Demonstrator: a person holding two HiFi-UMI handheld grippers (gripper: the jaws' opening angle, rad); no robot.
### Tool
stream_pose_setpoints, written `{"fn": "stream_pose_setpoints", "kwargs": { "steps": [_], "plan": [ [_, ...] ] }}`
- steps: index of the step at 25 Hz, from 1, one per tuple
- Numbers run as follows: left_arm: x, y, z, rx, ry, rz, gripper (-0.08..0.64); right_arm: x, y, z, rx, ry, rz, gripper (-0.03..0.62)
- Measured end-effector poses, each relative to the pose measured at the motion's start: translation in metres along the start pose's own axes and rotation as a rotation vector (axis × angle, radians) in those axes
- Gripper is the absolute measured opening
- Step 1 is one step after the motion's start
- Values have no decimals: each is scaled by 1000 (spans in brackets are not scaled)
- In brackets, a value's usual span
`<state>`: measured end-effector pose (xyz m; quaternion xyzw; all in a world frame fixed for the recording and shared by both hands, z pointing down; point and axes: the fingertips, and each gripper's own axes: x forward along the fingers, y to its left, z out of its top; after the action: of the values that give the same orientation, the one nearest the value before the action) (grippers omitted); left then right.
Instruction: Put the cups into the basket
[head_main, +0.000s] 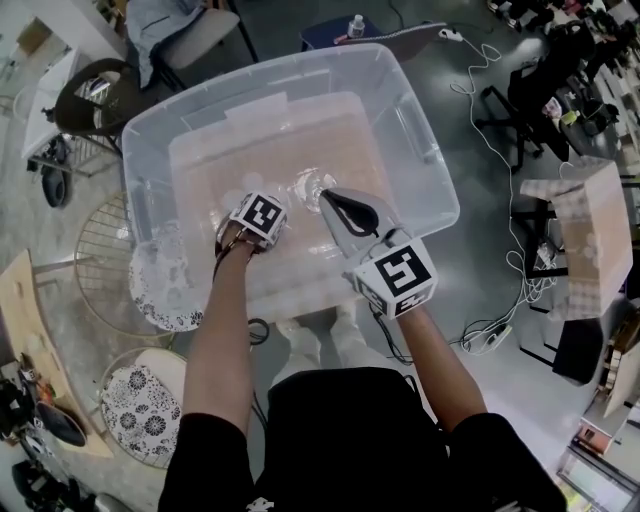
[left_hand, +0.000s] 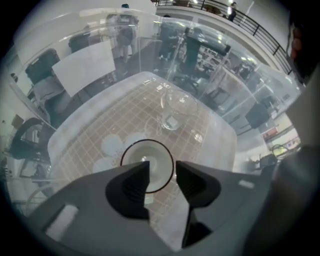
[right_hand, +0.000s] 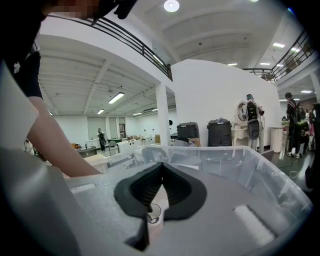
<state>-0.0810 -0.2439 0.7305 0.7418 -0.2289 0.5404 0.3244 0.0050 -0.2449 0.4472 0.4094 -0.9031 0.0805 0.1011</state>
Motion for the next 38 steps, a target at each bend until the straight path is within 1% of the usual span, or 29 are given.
{"fn": "stream_pose_setpoints", "kwargs": {
  "steps": [2, 4, 7, 11, 12, 13, 14, 19, 25, 28, 31, 34, 38],
  "plan": [
    [-6, -2, 5, -20, -44, -25, 173, -1, 2, 2, 2, -1, 2, 3],
    [-15, 3, 15, -39, -111, -21, 172, -3, 4, 4, 8, -9, 10, 3],
    [-26, 4, 21, -56, -153, -19, 152, -6, 7, 7, 28, -26, 30, 3],
    [-44, 6, 26, -63, -211, -5, 84, -8, 10, 8, 40, -37, 31, 3],
    [-50, 5, 28, -56, -228, 3, 59, -9, 11, 9, 44, -41, 33, 3],
    [-57, 4, 30, -46, -244, 8, 19, -10, 12, 11, 47, -47, 38, 3],
    [-64, 1, 33, -34, -261, 11, 8, -11, 13, 13, 50, -54, 45, 3],
    [-100, -8, 46, 18, -354, 47, 8, -19, 19, 20, 49, -70, 62, 3],
    [-144, -9, 53, 77, -465, 145, 8, -23, 24, 23, 38, -70, 62, 3],
    [-170, -18, 58, 90, -537, 149, 8, -26, 30, 26, 21, -69, 73, 3],
    [-200, -29, 60, 71, -644, 145, 8, -28, 35, 29, 9, -68, 77, 3],
    [-228, -40, 55, 21, -759, 146, 8, -31, 41, 35, 3, -78, 86, 3],
    [-258, -56, 44, -39, -882, 162, 8, -35, 51, 43, -10, -96, 99, 3]
  ]
}}
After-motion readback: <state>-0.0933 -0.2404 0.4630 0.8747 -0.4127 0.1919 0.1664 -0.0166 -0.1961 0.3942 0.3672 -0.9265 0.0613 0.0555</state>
